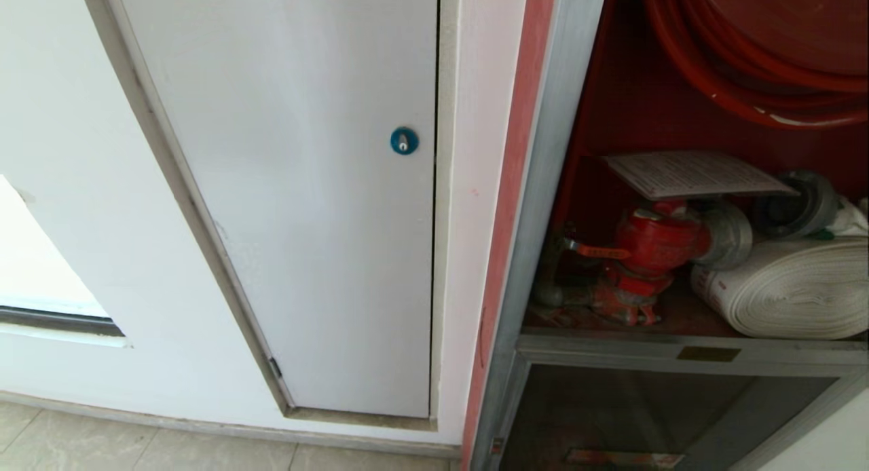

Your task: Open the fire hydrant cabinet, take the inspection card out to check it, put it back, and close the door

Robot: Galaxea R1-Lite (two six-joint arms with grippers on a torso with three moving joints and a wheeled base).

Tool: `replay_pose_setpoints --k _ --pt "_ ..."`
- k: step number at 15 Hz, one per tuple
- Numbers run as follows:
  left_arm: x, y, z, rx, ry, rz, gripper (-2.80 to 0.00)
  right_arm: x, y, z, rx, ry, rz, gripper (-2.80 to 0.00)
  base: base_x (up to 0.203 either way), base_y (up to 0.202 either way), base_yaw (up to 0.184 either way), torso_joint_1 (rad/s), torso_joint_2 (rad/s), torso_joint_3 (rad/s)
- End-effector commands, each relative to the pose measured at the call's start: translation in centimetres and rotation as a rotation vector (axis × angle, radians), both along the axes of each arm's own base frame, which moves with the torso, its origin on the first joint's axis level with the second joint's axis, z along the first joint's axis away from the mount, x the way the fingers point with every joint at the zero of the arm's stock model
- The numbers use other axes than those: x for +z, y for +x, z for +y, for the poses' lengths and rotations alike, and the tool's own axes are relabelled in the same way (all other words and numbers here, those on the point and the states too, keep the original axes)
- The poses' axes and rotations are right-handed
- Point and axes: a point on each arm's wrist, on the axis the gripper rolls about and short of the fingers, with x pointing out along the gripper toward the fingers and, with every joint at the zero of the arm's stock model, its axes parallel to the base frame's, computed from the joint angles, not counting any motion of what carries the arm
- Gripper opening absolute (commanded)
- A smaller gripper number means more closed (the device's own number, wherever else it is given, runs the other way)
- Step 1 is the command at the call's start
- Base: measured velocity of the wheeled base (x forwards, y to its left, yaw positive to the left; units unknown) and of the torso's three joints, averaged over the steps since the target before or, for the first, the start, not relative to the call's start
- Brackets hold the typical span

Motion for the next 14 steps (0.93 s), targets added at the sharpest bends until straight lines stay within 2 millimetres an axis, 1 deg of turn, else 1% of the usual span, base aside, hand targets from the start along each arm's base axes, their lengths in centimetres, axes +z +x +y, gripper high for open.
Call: replay_pose_setpoints --k 1,14 --pt "-0.12 0.05 0.00 0.000 0.000 0.005 -2.80 0.01 0.01 0.00 0.001 0.000 0.001 -2.80 -0.185 0.000 0.000 0.010 0.01 0.006" --pt "-0.12 0.05 0.00 0.000 0.000 0.005 -2.80 0.01 0.01 0.00 -0.001 -0.001 0.001 -2.80 -0.196 0.000 0.001 0.000 0.00 0.002"
